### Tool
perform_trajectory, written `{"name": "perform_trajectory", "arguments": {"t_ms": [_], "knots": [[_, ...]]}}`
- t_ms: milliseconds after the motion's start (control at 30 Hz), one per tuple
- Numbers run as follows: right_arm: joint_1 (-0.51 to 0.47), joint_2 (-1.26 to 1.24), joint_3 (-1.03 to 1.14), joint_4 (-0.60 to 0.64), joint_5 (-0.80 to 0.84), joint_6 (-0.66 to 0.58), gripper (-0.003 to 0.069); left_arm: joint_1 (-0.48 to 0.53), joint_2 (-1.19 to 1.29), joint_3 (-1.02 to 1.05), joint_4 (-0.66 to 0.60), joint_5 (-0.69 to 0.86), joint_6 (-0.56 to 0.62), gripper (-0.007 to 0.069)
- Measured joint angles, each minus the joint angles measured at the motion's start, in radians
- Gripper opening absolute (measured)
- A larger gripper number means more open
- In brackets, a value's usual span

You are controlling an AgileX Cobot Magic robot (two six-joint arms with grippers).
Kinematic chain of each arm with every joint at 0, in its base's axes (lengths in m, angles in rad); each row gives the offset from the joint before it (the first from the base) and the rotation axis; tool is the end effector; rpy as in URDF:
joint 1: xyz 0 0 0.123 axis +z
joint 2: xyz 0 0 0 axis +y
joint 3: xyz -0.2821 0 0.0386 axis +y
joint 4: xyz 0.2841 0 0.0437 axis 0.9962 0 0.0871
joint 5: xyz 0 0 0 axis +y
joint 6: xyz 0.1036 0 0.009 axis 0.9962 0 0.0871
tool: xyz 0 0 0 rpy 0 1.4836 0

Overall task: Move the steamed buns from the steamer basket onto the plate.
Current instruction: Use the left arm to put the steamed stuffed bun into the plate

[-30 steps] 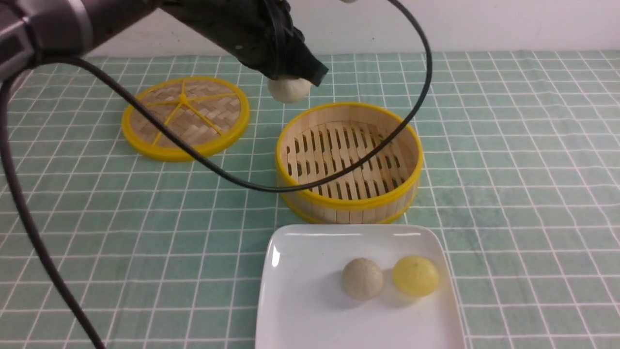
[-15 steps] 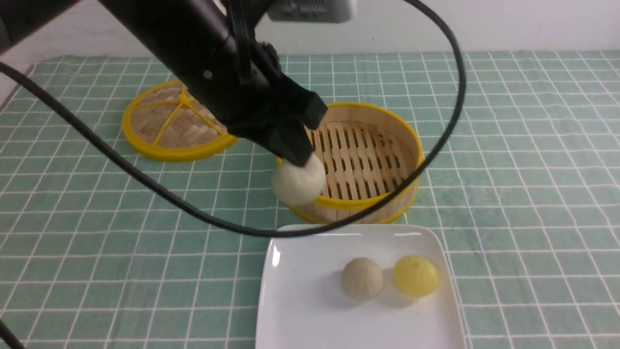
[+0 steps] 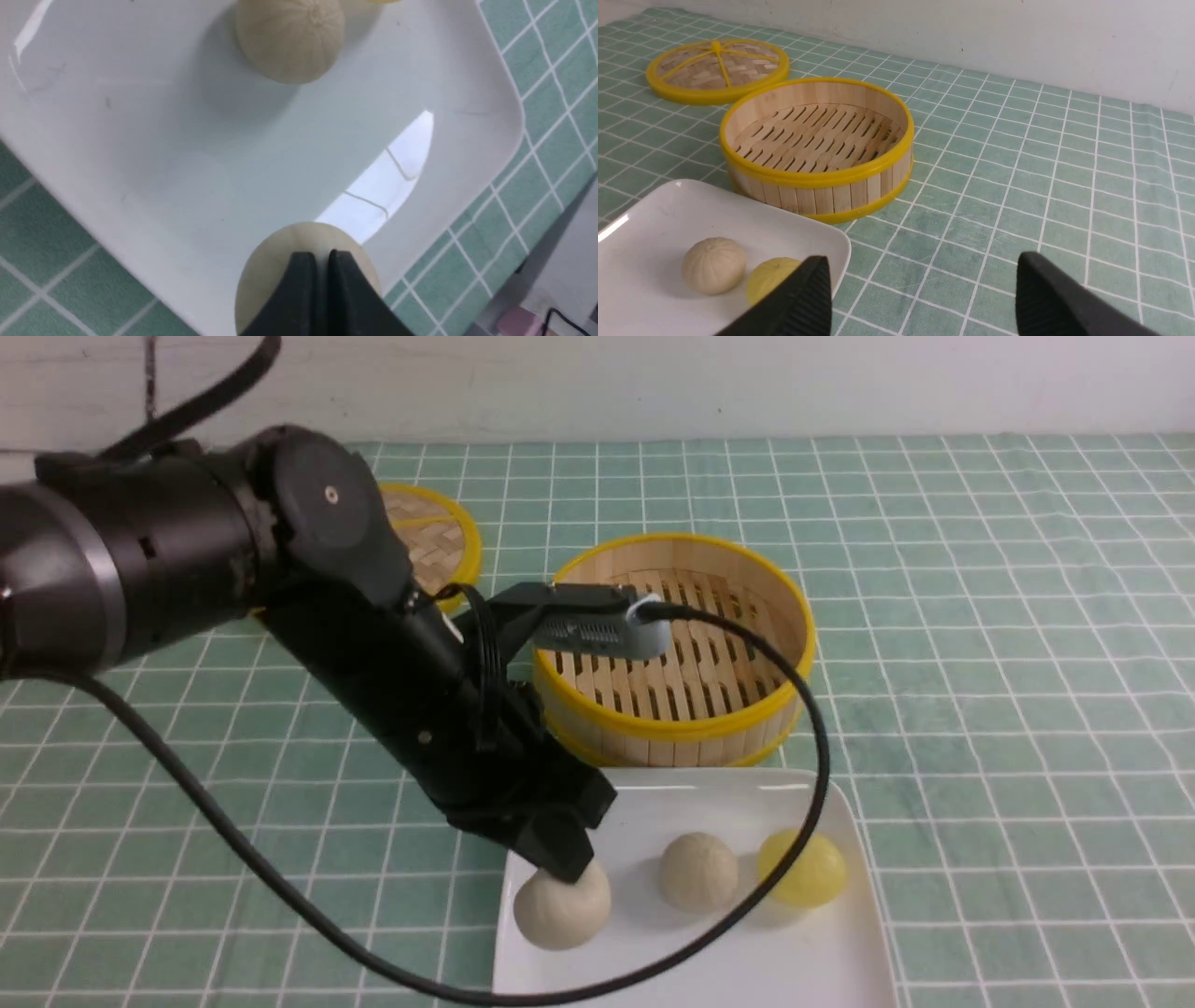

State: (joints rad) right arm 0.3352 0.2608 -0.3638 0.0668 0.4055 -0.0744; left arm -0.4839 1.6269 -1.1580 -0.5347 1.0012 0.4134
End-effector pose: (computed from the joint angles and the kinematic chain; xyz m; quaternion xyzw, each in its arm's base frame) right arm 0.1096 0.0411 0.2835 -0.1430 0.7655 0.1107 0.6175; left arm 0.2903 -0.2030 0.2223 0.3075 0.9177 -0.2379 0.0821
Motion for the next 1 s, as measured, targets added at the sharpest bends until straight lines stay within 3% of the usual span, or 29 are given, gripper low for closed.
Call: {"name": "perform_trajectory", "arguments": {"t_ms": [367,1000], "knots": [[0.000,0.000,0.000,0.000,0.001,0.000,0.0516,0.000,0.059,0.055,-0.084,-0.261,0.156,0.0027],[0.000,0.000,0.000,0.000,0.004,0.000,0.0516,0.000,0.159,0.057,-0.152,-0.371,0.259,0.0058]]}}
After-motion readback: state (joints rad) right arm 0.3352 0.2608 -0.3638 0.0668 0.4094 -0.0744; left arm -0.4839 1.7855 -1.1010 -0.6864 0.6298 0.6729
